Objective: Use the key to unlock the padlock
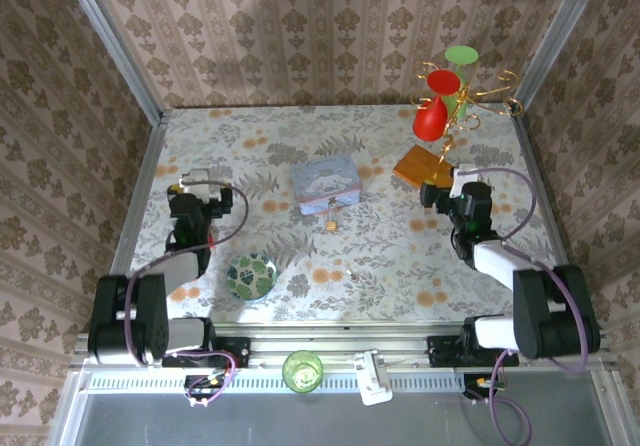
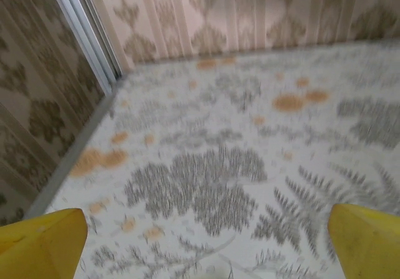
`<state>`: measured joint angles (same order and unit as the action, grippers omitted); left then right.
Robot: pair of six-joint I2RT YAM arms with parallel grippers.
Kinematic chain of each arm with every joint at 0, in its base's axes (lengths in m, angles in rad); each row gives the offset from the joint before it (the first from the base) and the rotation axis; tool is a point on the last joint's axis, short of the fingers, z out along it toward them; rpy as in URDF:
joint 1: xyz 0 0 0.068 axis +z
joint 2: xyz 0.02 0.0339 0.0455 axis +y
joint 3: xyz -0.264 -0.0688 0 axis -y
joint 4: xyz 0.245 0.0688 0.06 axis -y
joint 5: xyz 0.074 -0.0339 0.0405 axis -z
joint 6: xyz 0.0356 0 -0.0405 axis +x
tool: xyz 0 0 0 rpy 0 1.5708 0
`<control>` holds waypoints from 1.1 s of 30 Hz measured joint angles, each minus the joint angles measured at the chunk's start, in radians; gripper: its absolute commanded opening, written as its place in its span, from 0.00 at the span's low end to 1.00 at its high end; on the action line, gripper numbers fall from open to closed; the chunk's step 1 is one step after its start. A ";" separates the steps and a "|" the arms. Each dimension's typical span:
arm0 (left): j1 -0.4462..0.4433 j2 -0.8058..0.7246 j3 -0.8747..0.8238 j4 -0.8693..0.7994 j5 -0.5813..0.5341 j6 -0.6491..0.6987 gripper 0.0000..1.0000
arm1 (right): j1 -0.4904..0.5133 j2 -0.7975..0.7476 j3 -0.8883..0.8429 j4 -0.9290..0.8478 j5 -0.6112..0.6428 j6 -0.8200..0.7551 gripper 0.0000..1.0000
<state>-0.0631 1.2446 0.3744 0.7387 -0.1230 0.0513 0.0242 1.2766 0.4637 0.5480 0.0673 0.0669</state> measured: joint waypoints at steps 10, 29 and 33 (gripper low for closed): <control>-0.069 -0.341 0.149 -0.407 0.117 -0.347 1.00 | 0.109 -0.215 0.111 -0.368 -0.135 0.135 1.00; -0.814 -0.125 0.248 -0.658 0.150 -0.667 0.97 | 0.633 -0.101 0.119 -0.744 -0.233 0.223 0.63; -0.834 -0.110 0.241 -0.630 0.149 -0.711 0.94 | 0.692 -0.030 0.119 -0.767 -0.233 0.220 0.55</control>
<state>-0.8974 1.1347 0.6155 0.1089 0.0261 -0.6598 0.7162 1.2465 0.5831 -0.2188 -0.1654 0.2871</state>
